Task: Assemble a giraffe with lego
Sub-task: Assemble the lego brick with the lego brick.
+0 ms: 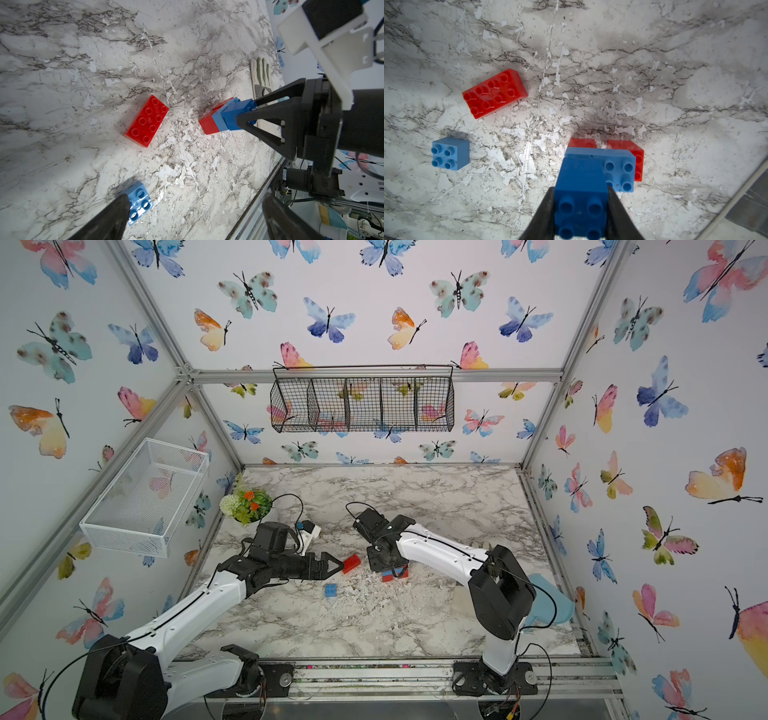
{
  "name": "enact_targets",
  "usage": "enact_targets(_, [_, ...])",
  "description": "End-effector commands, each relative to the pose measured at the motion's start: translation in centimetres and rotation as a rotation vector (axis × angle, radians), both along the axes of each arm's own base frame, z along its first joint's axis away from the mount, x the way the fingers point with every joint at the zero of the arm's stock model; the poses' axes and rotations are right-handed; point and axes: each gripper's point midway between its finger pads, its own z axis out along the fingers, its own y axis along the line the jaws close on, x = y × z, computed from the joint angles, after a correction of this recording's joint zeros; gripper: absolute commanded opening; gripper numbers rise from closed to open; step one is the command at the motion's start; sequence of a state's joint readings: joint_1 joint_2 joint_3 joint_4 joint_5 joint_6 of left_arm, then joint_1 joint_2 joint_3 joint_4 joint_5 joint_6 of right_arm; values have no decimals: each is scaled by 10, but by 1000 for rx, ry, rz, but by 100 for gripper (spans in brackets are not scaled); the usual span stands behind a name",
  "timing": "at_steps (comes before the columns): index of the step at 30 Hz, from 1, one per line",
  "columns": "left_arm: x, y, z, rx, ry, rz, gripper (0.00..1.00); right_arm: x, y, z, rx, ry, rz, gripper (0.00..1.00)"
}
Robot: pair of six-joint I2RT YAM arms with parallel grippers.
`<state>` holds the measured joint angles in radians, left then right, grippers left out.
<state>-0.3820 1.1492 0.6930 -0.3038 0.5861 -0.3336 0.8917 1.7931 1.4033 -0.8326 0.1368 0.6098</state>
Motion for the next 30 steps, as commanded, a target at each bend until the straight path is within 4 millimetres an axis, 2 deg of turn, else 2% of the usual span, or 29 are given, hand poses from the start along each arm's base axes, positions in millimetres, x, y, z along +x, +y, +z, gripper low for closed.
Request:
enact_targets(1, [-2, -4, 10, -19, -27, -23, 98, -24, -26, -27, -106, 119, -2, 34])
enact_targets(14, [-3, -5, 12, -26, -31, -30, 98, -34, -37, -34, -161, 176, 8, 34])
enact_targets(30, [-3, -5, 15, -29, -40, -28, 98, -17, -32, -32, -186, 184, 39, 34])
